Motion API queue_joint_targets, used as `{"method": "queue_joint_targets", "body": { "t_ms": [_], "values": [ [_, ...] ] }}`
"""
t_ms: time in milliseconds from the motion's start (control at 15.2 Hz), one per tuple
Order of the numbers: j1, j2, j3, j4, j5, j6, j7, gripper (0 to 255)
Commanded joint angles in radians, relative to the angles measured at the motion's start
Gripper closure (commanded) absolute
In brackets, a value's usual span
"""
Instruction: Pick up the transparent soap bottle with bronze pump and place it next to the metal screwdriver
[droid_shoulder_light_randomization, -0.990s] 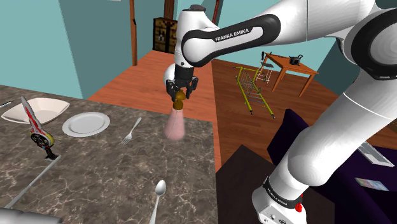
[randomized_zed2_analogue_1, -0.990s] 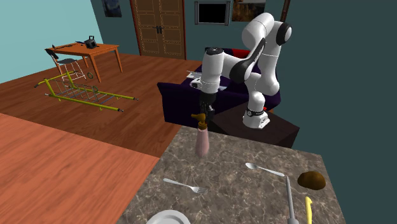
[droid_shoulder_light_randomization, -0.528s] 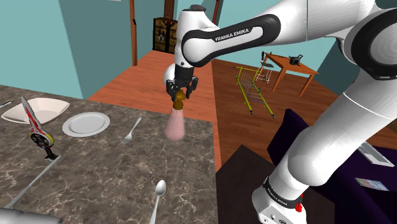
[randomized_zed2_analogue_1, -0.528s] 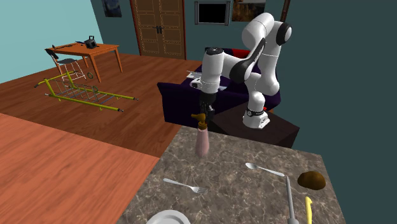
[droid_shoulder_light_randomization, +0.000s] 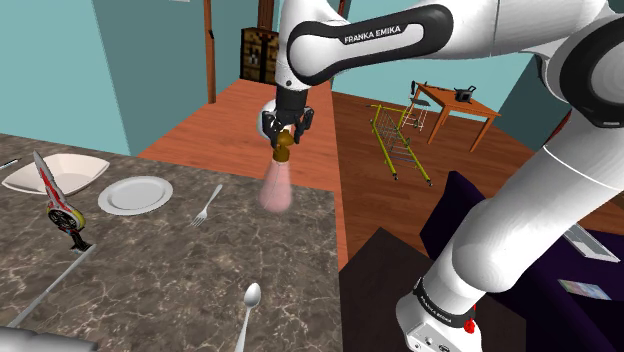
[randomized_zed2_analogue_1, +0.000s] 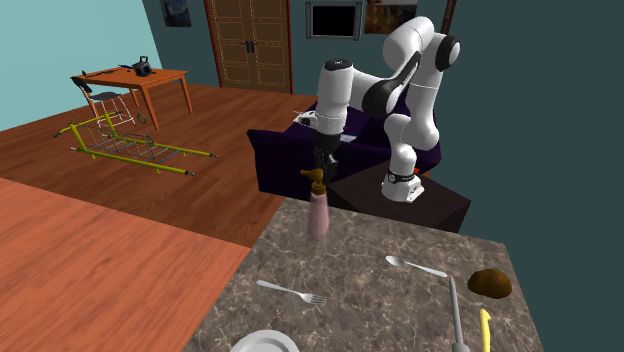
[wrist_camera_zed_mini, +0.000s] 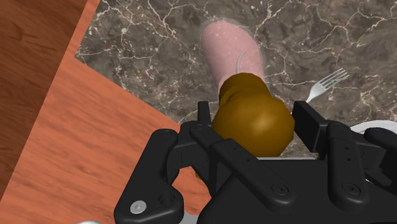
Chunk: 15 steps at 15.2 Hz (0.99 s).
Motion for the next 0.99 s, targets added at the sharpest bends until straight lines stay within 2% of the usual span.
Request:
{"method": "queue_joint_targets", "body": {
  "t_ms": [0,924],
  "values": [
    [0.000,-0.006,-0.001,0.019,0.002,-0.025,-0.003,255],
    [-0.001,-0.018,-0.003,0.195,0.008,-0.212,-0.020,255]
  ]
}}
